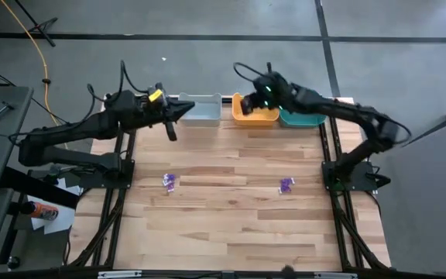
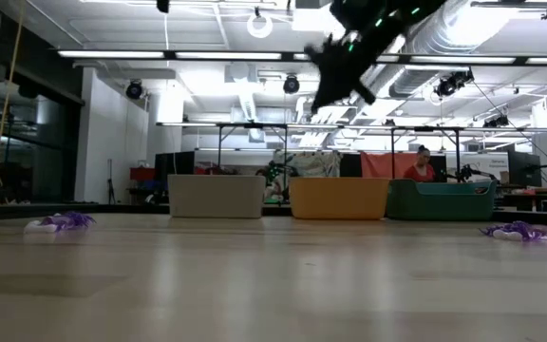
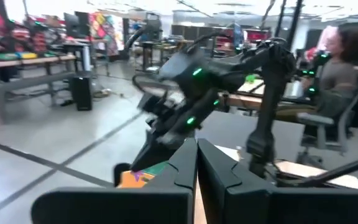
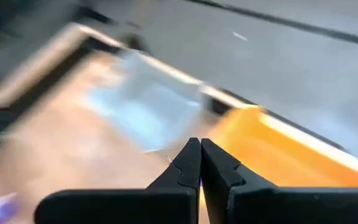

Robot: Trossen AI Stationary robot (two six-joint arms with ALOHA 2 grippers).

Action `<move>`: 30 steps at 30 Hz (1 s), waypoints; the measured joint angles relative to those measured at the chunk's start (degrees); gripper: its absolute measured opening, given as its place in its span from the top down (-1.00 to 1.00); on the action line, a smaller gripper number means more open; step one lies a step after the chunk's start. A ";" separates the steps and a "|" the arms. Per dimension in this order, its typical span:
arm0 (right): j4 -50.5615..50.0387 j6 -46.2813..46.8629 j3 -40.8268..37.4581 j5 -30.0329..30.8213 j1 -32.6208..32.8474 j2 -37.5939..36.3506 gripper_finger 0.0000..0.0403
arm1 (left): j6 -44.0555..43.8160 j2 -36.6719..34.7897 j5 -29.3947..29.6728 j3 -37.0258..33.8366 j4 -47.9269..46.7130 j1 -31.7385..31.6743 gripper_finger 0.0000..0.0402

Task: Sort Halloween decoration
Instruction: Put the purple witch hat toy into the orange bin

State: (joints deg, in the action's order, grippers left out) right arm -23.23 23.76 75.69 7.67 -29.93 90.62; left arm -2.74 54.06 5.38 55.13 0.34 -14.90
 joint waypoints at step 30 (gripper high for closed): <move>-16.77 11.27 8.84 -0.87 -8.58 21.51 0.46 | 2.68 0.78 -0.05 -0.02 -4.05 -1.96 1.00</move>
State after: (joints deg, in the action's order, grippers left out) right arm -40.00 35.03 84.53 6.80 -38.51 112.14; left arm -0.07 54.84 5.33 55.11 -3.70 -16.86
